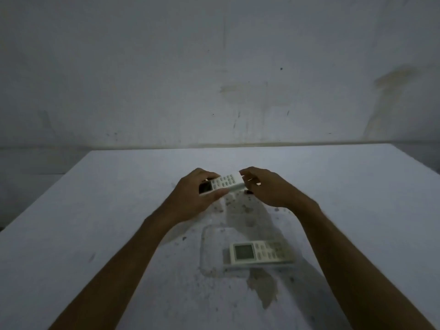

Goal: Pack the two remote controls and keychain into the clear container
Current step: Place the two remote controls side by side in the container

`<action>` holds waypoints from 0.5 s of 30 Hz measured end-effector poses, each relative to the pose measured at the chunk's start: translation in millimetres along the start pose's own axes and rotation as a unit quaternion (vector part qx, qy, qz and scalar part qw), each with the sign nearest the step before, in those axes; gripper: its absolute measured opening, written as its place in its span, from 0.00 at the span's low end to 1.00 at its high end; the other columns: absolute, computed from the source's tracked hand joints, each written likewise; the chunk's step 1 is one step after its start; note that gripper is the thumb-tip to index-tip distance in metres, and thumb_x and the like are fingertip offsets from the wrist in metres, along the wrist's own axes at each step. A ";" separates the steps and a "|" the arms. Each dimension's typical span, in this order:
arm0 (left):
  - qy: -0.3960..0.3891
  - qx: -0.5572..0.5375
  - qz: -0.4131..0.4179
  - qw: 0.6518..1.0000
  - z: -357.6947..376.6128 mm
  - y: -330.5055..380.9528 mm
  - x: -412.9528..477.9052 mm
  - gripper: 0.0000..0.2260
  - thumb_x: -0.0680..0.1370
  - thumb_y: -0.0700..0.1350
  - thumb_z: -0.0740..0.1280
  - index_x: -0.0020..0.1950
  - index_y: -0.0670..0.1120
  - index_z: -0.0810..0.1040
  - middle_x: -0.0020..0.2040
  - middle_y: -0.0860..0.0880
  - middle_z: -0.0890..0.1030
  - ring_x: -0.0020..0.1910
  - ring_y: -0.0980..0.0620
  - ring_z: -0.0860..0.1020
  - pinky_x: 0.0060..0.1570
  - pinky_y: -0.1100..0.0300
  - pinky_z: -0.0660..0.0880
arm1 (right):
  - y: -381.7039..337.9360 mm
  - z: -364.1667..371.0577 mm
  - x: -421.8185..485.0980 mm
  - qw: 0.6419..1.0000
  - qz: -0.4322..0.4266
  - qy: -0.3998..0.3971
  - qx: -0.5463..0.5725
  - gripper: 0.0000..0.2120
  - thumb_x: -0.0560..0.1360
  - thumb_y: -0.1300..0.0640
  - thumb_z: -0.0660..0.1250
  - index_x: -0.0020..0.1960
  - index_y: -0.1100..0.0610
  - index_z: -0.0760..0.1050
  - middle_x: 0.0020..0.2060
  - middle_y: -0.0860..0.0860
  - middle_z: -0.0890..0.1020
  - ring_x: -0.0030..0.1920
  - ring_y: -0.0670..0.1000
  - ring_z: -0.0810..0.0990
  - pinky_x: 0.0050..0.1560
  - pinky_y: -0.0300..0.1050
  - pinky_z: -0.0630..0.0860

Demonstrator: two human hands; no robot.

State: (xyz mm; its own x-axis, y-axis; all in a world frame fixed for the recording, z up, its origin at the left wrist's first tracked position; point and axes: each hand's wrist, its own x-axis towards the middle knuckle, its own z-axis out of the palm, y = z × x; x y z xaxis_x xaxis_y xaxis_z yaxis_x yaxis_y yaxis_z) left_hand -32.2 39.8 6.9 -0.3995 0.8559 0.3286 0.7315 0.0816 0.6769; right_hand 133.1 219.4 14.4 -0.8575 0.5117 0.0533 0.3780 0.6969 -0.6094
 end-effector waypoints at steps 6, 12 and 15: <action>-0.071 0.072 0.072 0.992 16.2 44.0 -39.0 0.27 0.71 0.63 0.75 0.64 0.49 0.81 0.58 0.53 0.81 0.53 0.56 0.81 0.48 0.62 0.82 | 18.8 4.3 -72.7 0.994 0.018 0.087 0.058 0.18 0.84 0.53 0.61 0.73 0.50 0.69 0.59 0.44 0.79 0.58 0.45 0.77 0.49 0.36 0.73; -0.132 0.160 0.049 0.977 22.8 58.0 -44.6 0.30 0.70 0.65 0.74 0.66 0.50 0.81 0.59 0.51 0.80 0.54 0.54 0.79 0.51 0.56 0.81 | 30.2 10.8 -97.4 0.977 0.061 0.137 0.150 0.18 0.84 0.45 0.56 0.69 0.51 0.74 0.57 0.48 0.82 0.54 0.45 0.82 0.54 0.44 0.79; -0.145 0.180 0.021 0.973 29.4 62.5 -45.3 0.31 0.70 0.67 0.73 0.67 0.51 0.80 0.61 0.51 0.80 0.55 0.54 0.79 0.52 0.56 0.81 | 27.3 14.7 -98.3 0.976 0.074 0.124 0.162 0.20 0.85 0.44 0.52 0.67 0.51 0.74 0.56 0.49 0.83 0.53 0.47 0.83 0.53 0.44 0.78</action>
State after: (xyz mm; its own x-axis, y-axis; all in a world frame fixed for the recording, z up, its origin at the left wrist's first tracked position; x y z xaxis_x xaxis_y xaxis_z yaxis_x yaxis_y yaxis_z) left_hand 47.8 21.2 15.0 -0.2300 0.9663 0.1153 0.9106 0.1719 0.3759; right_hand 222.5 180.7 -19.1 -0.6760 0.7283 0.1120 0.3262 0.4321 -0.8408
